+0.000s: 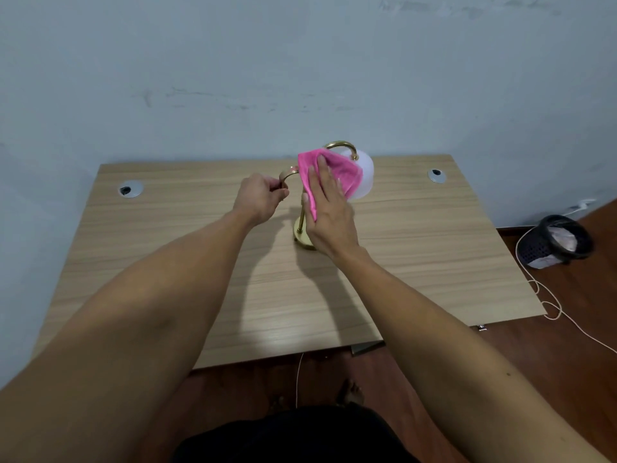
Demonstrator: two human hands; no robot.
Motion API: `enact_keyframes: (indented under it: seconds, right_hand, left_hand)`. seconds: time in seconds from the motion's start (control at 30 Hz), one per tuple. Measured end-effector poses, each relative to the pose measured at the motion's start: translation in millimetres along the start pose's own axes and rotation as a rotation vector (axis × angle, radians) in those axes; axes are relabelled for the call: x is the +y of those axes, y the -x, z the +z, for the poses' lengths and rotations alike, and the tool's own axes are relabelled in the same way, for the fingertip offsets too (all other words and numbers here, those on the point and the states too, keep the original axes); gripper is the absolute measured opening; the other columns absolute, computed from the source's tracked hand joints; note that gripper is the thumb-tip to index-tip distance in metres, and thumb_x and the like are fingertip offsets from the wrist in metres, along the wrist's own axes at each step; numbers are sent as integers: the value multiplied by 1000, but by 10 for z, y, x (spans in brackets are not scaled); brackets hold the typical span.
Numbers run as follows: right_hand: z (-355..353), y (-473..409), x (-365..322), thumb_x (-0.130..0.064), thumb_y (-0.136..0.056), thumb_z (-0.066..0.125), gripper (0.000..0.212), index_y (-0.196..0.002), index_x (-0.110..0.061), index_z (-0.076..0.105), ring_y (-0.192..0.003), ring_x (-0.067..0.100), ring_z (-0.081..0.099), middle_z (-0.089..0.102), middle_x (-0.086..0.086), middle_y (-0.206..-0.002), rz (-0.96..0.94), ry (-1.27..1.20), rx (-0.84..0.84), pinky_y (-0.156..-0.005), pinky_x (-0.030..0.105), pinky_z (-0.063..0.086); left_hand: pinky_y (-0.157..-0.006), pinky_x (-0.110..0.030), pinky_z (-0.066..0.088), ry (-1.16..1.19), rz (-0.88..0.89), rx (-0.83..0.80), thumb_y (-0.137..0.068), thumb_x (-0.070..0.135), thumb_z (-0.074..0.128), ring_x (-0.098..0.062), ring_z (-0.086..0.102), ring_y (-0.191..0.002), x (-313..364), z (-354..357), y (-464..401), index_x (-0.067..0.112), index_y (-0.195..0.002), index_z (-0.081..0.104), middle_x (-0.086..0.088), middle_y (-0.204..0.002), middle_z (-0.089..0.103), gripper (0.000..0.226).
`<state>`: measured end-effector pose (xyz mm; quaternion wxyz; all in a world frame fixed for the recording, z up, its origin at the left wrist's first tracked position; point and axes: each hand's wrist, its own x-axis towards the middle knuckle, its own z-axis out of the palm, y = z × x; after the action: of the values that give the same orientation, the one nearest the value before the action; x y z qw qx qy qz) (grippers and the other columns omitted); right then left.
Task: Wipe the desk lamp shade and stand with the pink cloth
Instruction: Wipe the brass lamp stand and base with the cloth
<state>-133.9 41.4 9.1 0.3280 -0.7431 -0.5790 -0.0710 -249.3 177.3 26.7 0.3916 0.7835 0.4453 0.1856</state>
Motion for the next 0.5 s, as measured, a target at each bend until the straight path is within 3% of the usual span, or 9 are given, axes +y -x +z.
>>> enact_keyframes:
  seconds: [0.07, 0.1, 0.13, 0.17, 0.2, 0.23, 0.33, 0.4, 0.5]
  right_hand:
    - [36, 75, -3, -30, -112, 39, 51, -161, -19, 42, -154, 1, 35, 34, 2, -170, 138, -210, -64, -123, 28, 32]
    - [45, 92, -22, -40, -111, 37, 46, -151, -26, 54, -138, -10, 52, 49, 3, -161, 283, -368, -114, -117, 24, 42]
    - [41, 81, -54, -50, -109, 37, 42, -131, -30, 67, -110, -7, 70, 67, 11, -138, 486, -543, -139, -103, 28, 57]
    - [32, 44, -71, -55, -108, 40, 40, -106, -30, 70, -88, 10, 77, 74, 15, -107, 712, -713, -121, -92, 42, 64]
    - [19, 6, -61, -52, -108, 44, 38, -91, -25, 65, -81, 22, 72, 69, 12, -84, 918, -873, -67, -90, 52, 62]
    - [-6, -39, -47, -47, -108, 48, 36, -88, -20, 60, -80, 27, 67, 62, 7, -76, 1073, -1034, -17, -87, 53, 59]
    - [-166, -249, -89, -45, -107, 55, 32, -104, -13, 59, -74, 22, 67, 64, 4, -77, 1251, -1414, 137, -70, 36, 56]
    - [-273, -441, -158, -46, -105, 57, 43, -124, -8, 59, -94, 30, 74, 72, 12, -98, 1235, -1540, 213, -86, 42, 61]
    - [-434, -671, -300, -49, -104, 57, 61, -144, -3, 54, -125, 34, 66, 65, 19, -140, 1260, -1673, 210, -113, 50, 49]
  left_hand:
    - [-88, -39, 56, 1, -5, -4, -94, 21, 70, -26, 68, -84, -1, -7, 5, 10, -98, 80, -17, -93, 78, 16]
    - [-89, -39, 56, 4, -8, -4, -94, 21, 70, -29, 71, -89, -4, -9, 8, 10, -98, 80, -17, -93, 78, 16]
    - [-89, -40, 57, 4, -7, -5, -94, 21, 70, -31, 72, -92, -4, -12, 11, 9, -98, 80, -18, -92, 78, 16]
    - [-89, -40, 57, 4, -7, -6, -94, 21, 70, -32, 73, -93, -3, -10, 14, 9, -97, 80, -18, -92, 78, 16]
    - [-89, -41, 57, 3, -7, -5, -94, 20, 70, -32, 73, -92, -1, -8, 15, 8, -97, 80, -18, -92, 78, 16]
    - [-89, -41, 57, 0, -4, -4, -94, 20, 70, -30, 73, -88, 2, -6, 14, 8, -97, 80, -17, -91, 78, 15]
    - [-87, -40, 56, -23, 19, -5, -95, 19, 69, -27, 70, -84, 5, -8, 7, 8, -96, 79, -15, -89, 77, 15]
    - [-85, -40, 55, -48, 35, -6, -95, 19, 68, -27, 67, -82, 6, -8, 5, 7, -94, 79, -16, -88, 76, 16]
    - [-81, -39, 54, -88, 55, -12, -96, 19, 66, -29, 65, -80, 6, -12, 9, 5, -93, 78, -19, -87, 76, 18]
